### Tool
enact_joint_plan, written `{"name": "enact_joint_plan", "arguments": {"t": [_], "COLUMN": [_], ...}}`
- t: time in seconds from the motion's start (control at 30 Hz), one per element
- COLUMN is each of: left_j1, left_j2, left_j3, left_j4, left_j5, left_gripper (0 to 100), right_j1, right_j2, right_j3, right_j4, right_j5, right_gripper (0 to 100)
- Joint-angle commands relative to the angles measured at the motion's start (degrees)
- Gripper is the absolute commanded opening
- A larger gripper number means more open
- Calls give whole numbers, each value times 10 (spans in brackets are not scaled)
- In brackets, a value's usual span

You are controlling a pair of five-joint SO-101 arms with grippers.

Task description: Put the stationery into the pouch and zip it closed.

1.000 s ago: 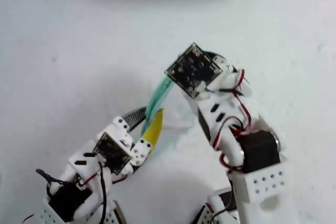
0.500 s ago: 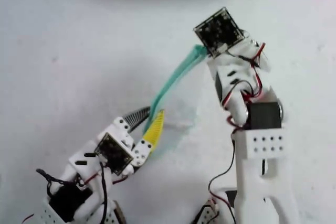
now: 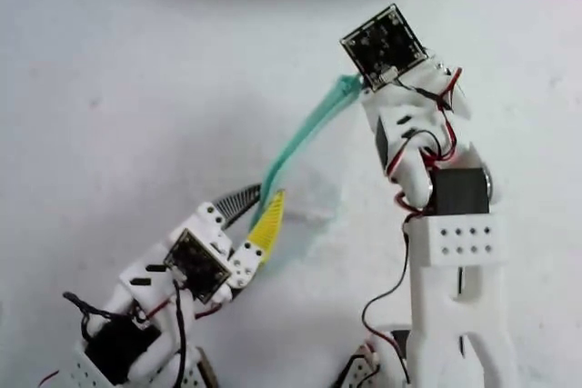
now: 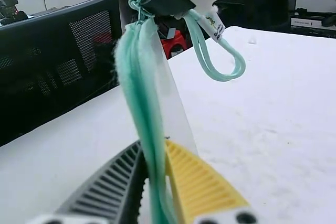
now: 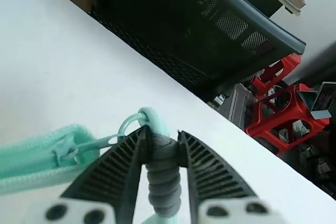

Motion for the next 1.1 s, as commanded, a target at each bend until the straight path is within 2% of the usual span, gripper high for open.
{"name": "enact_joint_plan", "arguments": {"t": [0.0, 0.07, 0.13, 0.3, 0.43, 0.53, 0.6, 0.67, 0.87, 0.93, 1.07], "left_j1": [-4, -4, -4, -4, -4, -4, -4, -4, -4, -4, -4], "left_j2": [-7, -7, -7, -7, -7, -7, -7, -7, -7, -7, -7], "left_j3": [-20, -20, -20, -19, -8, -8, -8, -8, -8, -8, -8], "left_j4": [15, 15, 16, 18, 13, 13, 13, 15, 16, 16, 17], "left_j5": [-4, -4, -4, -4, -4, -4, -4, -4, -4, -4, -4], "left_gripper": [23, 23, 23, 23, 23, 23, 23, 23, 23, 23, 23], "right_j1": [-10, -52, -98, -200, -261, -297, -303, -280, -220, -219, -220], "right_j2": [-58, -124, -182, -226, -176, -113, -67, -24, 76, 95, 118], "right_j3": [-9, -9, -11, -84, -179, -243, -279, -314, -393, -404, -423], "right_j4": [102, 155, 187, 277, 356, 400, 422, 438, 500, 501, 501], "right_j5": [-21, -30, -41, -119, -173, -204, -236, -287, -426, -449, -458], "right_gripper": [232, 335, 355, 224, 119, 80, 84, 122, 421, 438, 399]}}
